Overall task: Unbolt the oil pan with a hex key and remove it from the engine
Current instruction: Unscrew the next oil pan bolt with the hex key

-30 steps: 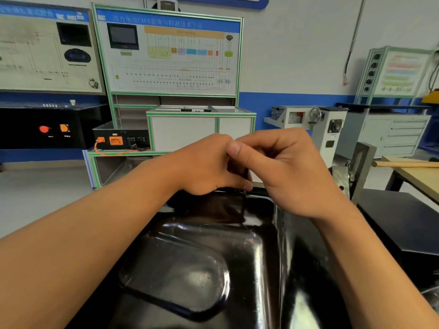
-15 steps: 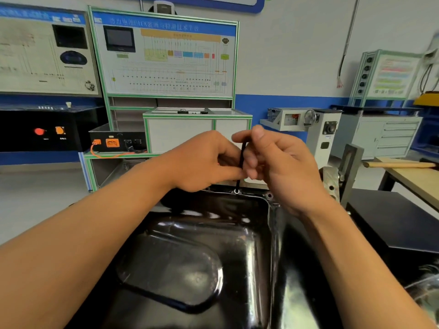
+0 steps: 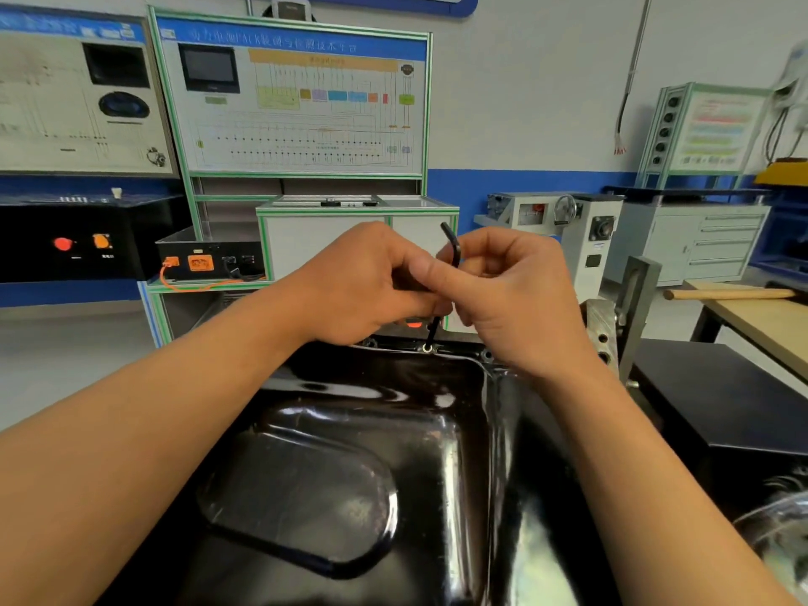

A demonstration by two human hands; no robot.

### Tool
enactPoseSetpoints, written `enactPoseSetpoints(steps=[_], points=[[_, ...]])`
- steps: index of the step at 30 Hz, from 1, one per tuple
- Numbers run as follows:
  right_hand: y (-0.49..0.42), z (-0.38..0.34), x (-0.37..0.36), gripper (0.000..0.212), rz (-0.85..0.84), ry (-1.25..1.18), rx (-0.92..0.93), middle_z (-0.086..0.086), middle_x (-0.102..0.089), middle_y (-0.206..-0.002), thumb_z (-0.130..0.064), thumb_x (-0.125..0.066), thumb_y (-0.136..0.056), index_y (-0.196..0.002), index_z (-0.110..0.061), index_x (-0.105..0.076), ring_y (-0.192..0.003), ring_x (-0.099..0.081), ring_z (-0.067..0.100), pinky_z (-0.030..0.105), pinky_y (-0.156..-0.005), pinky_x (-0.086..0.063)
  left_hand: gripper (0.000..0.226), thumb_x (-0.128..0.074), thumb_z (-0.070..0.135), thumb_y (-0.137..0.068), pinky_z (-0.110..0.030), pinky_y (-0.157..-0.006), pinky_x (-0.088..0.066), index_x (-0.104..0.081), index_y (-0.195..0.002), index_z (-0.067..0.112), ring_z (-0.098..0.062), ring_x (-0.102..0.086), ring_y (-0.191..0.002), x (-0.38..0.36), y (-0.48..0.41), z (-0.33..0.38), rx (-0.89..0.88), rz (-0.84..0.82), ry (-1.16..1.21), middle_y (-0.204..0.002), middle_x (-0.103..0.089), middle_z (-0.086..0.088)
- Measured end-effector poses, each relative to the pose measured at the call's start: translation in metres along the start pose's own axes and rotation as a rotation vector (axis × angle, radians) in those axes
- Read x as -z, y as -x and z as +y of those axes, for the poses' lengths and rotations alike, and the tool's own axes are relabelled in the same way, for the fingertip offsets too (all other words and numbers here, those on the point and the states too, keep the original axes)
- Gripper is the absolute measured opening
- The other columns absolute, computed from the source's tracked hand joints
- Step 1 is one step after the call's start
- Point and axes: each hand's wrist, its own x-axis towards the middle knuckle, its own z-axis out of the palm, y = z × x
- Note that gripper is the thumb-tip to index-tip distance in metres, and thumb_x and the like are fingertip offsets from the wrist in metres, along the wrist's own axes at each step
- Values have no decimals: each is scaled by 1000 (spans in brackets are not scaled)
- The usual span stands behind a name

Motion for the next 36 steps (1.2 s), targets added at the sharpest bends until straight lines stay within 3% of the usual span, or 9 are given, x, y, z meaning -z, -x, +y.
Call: enactPoseSetpoints(steps=[3, 9, 13, 16, 23, 26, 30, 33, 36], points=[[2, 3, -1, 15, 129, 106, 151, 5, -64, -60, -17, -87, -77, -78, -15, -72, -51, -56, 13, 27, -50, -51, 14, -78, 11, -82, -17, -76, -54, -80, -94, 17, -6, -73, -77, 0, 1, -1, -23, -6, 32, -82, -78, 5], [4, 2, -2, 13, 4, 298, 397, -13, -67, -86, -9, -73, -89, -100, -16, -74, -66, -57, 1, 13, -62, -44, 11, -78, 12, -81, -22, -58, -48, -73, -72, 13, -10, -59, -55, 3, 1, 0, -14, -21, 15, -59, -65, 7], [3, -7, 8, 9, -287, 33, 191, -15, -65, -71, -10, -66, -94, -96, -18, -71, -47, -51, 3, 13, -50, -41, 16, -78, 17, -82, -28, -58, -45, -72, -70, 24, -16, -53, -56, 3, 3, 2, -30, -38, 1, -57, -60, 3], [4, -11, 8, 7, -285, 14, 197, -18, -63, -60, -18, -68, -91, -83, -18, -69, -51, -55, -1, 8, -53, -41, 47, -75, 10, -84, -8, -54, -38, -65, -58, 48, 2, -53, -53, 0, 3, 7, -55, -71, 3, -54, -59, 20], [5, -12, 5, 2, -289, 0, 97, 3, -67, -71, -19, -66, -85, -85, -19, -68, -60, -54, 9, 25, -57, -48, 35, -73, 6, -86, 0, -54, -36, -67, -68, 36, 12, -54, -51, -2, 4, 2, -17, -100, 60, -49, -58, 26], [6, -13, 6, 14, -291, -5, 73, 11, -73, -82, -15, -57, -85, -95, -19, -67, -66, -61, 15, 35, -60, -53, 36, -72, 8, -87, -5, -52, -36, -63, -60, 31, 5, -49, -48, -1, 3, 0, -6, -116, 45, -48, -54, 20], [5, -9, 10, 26, -350, -98, 52, 15, -74, -92, -15, -45, -95, -113, -15, -64, -67, -62, 16, 24, -64, -49, 39, -65, -2, -90, -39, -81, -56, -67, -67, 29, -7, -65, -73, 5, 4, -2, -4, -184, 152, -70, -70, 9], [4, -2, 8, 22, -256, -232, 40, 27, -70, -82, -16, -48, -98, -110, -13, -66, -55, -59, 15, 22, -56, -47, 28, -71, 12, -89, -33, -77, -59, -72, -72, 34, -4, -68, -73, 1, 4, 1, 4, -200, 195, -76, -74, 10], [1, 5, 2, 10, 30, -354, -28, 6, -72, -71, -12, -61, -98, -98, -13, -71, -44, -52, 4, 17, -49, -45, 3, -77, 17, -82, -21, -62, -56, -79, -84, 19, -8, -67, -61, -3, -1, -1, 67, -85, 167, -72, -75, -1]])
